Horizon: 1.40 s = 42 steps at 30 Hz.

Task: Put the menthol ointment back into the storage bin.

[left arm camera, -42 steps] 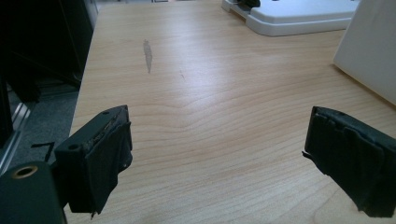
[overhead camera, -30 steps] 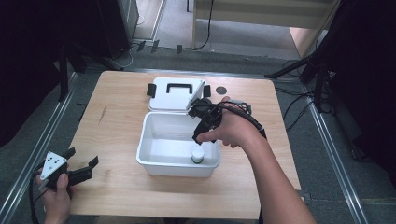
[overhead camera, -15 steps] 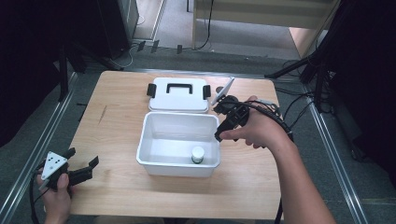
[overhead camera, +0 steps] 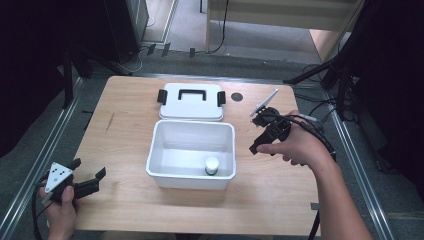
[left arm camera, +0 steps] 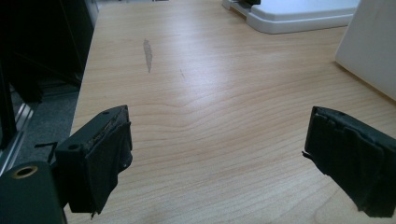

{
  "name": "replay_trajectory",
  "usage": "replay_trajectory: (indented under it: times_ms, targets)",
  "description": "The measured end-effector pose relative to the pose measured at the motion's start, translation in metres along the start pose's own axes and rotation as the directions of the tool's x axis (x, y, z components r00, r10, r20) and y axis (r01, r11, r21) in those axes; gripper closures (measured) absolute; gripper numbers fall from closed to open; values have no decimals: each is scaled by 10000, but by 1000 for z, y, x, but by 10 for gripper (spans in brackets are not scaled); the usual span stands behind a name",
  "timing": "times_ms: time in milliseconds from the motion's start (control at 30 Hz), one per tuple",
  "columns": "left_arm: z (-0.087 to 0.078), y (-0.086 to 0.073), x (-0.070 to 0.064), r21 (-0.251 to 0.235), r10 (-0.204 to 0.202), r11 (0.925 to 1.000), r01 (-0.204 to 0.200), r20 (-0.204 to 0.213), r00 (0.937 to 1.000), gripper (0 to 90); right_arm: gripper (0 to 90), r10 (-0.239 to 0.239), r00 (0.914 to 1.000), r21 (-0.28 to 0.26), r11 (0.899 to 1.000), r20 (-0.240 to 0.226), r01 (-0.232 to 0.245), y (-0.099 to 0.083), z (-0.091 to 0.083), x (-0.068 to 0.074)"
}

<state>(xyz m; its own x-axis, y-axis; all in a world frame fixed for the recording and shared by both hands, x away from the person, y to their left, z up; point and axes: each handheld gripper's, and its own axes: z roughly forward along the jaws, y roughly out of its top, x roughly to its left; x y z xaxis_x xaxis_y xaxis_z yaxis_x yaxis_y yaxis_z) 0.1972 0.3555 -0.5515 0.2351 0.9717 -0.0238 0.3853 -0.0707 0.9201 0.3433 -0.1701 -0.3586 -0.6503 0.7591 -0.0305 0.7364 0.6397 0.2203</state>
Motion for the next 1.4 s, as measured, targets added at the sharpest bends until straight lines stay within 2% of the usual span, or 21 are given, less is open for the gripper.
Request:
replay_trajectory:
  times_ms: [133,267,367,400,500,633,700,900,1033,1167,1267,1400]
  targets:
    - [0,0,0,23,5,10000,-5,7,10000,82,311,196,9998,-550,9983,14,-195,-11,10,-7]
    - [0,0,0,18,6,10000,-6,7,10000,82,298,304,9995,-1161,9927,-113,-315,-24,24,-13]
    - [0,0,0,38,23,10000,-23,11,10000,82,292,436,9990,-1424,9888,-101,-446,-35,36,-18]
    - [0,0,0,39,35,10000,-35,14,10000,82,288,439,9990,-1563,9867,-56,-442,-39,39,-20]
    - [0,0,0,49,57,10000,-57,22,10000,82,295,832,9965,-2034,9756,-71,-829,-52,47,-26]
    - [0,0,-1,49,61,10000,-61,16,10000,82,297,1131,9930,-2910,9494,-334,-1179,-70,57,-32]
    - [0,0,-1,29,64,10000,-64,-14,10000,82,295,1270,9916,-3269,9363,-248,-1281,-80,62,-33]
    - [0,0,-1,20,78,10000,-78,-29,10000,82,290,1849,9822,-3961,8998,-331,-1827,-109,79,-42]
    - [0,0,-1,24,81,10000,-81,-30,10000,82,286,1876,9815,-4548,8714,-376,-1839,-129,93,-45]
    - [0,0,-1,18,96,10000,-96,-42,9999,82,286,2048,9779,-5137,8352,-411,-1965,-151,107,-48]
    - [0,0,-1,39,108,9999,-108,-42,9999,82,283,2153,9759,-5269,8257,-358,-2015,-163,115,-50]
    - [0,0,-1,34,98,9999,-98,-53,9999,82,285,2378,9710,-5698,7946,-260,-2099,-181,123,-54]
